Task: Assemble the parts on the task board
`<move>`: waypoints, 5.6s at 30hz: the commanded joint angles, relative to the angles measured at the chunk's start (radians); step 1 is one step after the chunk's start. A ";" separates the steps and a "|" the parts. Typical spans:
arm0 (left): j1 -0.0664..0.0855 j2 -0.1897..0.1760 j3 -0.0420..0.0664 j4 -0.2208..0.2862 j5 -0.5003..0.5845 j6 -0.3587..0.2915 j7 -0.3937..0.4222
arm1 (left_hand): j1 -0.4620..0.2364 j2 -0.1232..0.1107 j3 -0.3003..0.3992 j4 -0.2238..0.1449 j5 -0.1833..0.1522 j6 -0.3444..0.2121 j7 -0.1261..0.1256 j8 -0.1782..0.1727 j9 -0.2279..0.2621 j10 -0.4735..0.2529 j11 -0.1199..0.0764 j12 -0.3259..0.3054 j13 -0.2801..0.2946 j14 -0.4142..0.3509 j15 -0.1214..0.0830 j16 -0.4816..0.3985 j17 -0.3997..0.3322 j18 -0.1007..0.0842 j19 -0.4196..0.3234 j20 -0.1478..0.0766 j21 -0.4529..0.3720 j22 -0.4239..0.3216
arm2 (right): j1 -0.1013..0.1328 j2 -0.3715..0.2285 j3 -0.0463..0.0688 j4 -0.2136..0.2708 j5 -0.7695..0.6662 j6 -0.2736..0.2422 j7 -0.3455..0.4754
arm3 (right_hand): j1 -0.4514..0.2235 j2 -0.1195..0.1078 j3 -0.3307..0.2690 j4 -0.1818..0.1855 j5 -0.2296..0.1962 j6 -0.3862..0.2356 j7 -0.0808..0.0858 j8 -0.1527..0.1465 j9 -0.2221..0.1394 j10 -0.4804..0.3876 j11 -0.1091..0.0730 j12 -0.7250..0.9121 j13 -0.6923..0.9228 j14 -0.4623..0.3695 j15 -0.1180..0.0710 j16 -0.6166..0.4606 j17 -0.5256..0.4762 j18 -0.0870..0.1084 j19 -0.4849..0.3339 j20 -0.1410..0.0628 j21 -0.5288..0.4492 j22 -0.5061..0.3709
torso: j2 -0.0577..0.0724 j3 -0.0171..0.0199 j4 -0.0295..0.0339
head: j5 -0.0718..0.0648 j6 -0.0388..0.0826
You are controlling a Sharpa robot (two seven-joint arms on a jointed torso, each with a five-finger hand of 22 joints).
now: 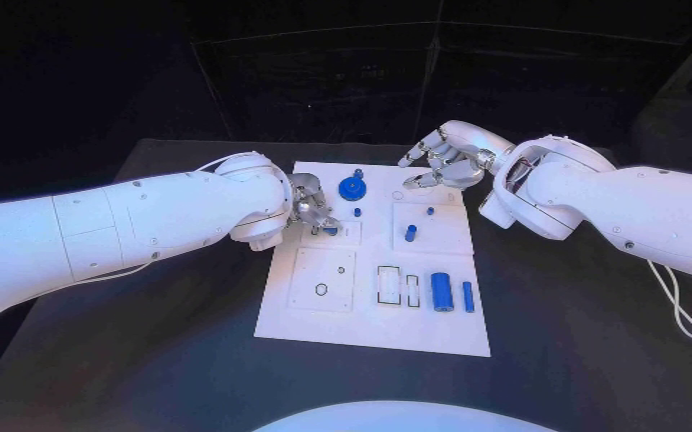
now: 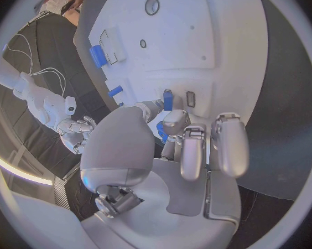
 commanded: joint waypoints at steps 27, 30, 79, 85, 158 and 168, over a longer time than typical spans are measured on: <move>-0.002 0.015 -0.002 -0.010 -0.013 0.072 -0.001 | -0.046 -0.008 0.109 -0.118 -0.008 0.010 -0.014 0.016 0.014 0.016 -0.008 0.005 0.010 0.106 -0.005 0.003 0.263 -0.012 0.002 -0.004 -0.001 0.008 | 0.002 0.000 0.001 0.003 -0.009 0.013 0.004 | -0.005 -0.003 -0.005 -0.001 0.005 -0.005 0.003 -0.003 -0.001 -0.004 -0.002 0.001 -0.002 -0.003 0.000 -0.007 -0.001 0.020 -0.003 -0.001 -0.007 -0.001 | 0.000 0.0011 -0.0015 | -0.006 -0.002; -0.002 0.018 -0.002 -0.014 -0.013 0.073 -0.003 | -0.079 -0.010 0.077 -0.103 -0.011 0.018 -0.017 0.017 0.015 0.019 -0.010 0.010 0.014 0.106 -0.007 0.003 0.263 -0.012 0.003 -0.005 0.000 0.010 | 0.002 0.001 0.001 0.003 -0.009 0.013 0.004 | -0.005 -0.003 -0.005 -0.001 0.005 -0.005 0.003 -0.003 -0.001 -0.004 -0.002 0.001 -0.002 -0.003 0.000 -0.007 -0.001 0.020 -0.003 -0.001 -0.008 -0.001 | 0.000 0.0009 -0.0014 | -0.006 -0.003; -0.001 0.045 -0.001 -0.061 -0.013 0.050 -0.019 | -0.206 0.004 -0.351 0.062 -0.105 0.066 -0.034 0.040 0.031 0.035 -0.027 0.042 0.042 0.106 -0.021 0.003 0.263 -0.014 0.010 -0.020 0.001 0.029 | 0.002 0.001 0.001 0.006 -0.009 0.008 0.003 | -0.023 -0.004 -0.015 0.008 -0.014 -0.005 0.002 -0.003 -0.001 -0.004 -0.002 -0.001 -0.005 -0.002 -0.001 -0.013 -0.005 0.020 -0.001 -0.001 -0.013 -0.006 | -0.001 0.0005 -0.0005 | -0.012 -0.007; -0.001 0.032 -0.001 -0.049 -0.013 0.030 -0.014 | -0.231 0.012 -0.423 0.070 -0.111 0.066 -0.038 0.043 0.033 0.038 -0.027 0.047 0.046 0.106 -0.024 0.003 0.263 -0.015 0.013 -0.022 0.003 0.034 | 0.002 0.000 0.001 0.004 -0.009 0.008 0.004 | -0.023 -0.004 -0.015 0.009 -0.015 -0.005 0.002 -0.003 -0.001 -0.004 -0.002 -0.001 -0.005 -0.002 -0.001 -0.013 -0.005 0.020 -0.001 -0.001 -0.013 -0.006 | 0.000 0.0001 -0.0005 | -0.012 -0.006; 0.078 0.185 0.010 -0.442 -0.011 0.304 0.042 | -0.093 0.106 -0.599 0.063 -0.110 -0.011 0.013 -0.069 -0.062 -0.035 0.016 -0.029 -0.066 0.106 0.012 0.003 0.263 0.000 -0.012 0.011 -0.064 -0.040 | 0.002 0.021 0.001 -0.028 -0.009 0.007 0.006 | -0.023 0.002 -0.015 0.010 -0.002 -0.006 0.002 -0.002 -0.001 -0.003 -0.003 0.001 -0.006 0.000 -0.001 -0.016 -0.006 0.020 0.002 -0.002 -0.015 -0.007 | 0.000 0.0007 -0.0007 | 0.003 0.008; 0.073 0.196 0.010 -0.454 -0.013 0.313 0.041 | -0.078 0.112 -0.605 0.061 -0.110 -0.005 0.013 -0.071 -0.068 -0.034 0.016 -0.027 -0.066 0.106 0.012 0.003 0.263 0.000 -0.011 0.011 -0.062 -0.037 | 0.002 0.022 0.001 -0.028 -0.009 0.008 0.007 | -0.023 0.002 -0.015 0.010 -0.002 -0.006 0.002 -0.002 -0.001 -0.003 -0.003 0.001 -0.006 0.000 -0.001 -0.016 -0.006 0.020 0.002 -0.002 -0.015 -0.007 | 0.000 0.0009 -0.0002 | 0.003 0.007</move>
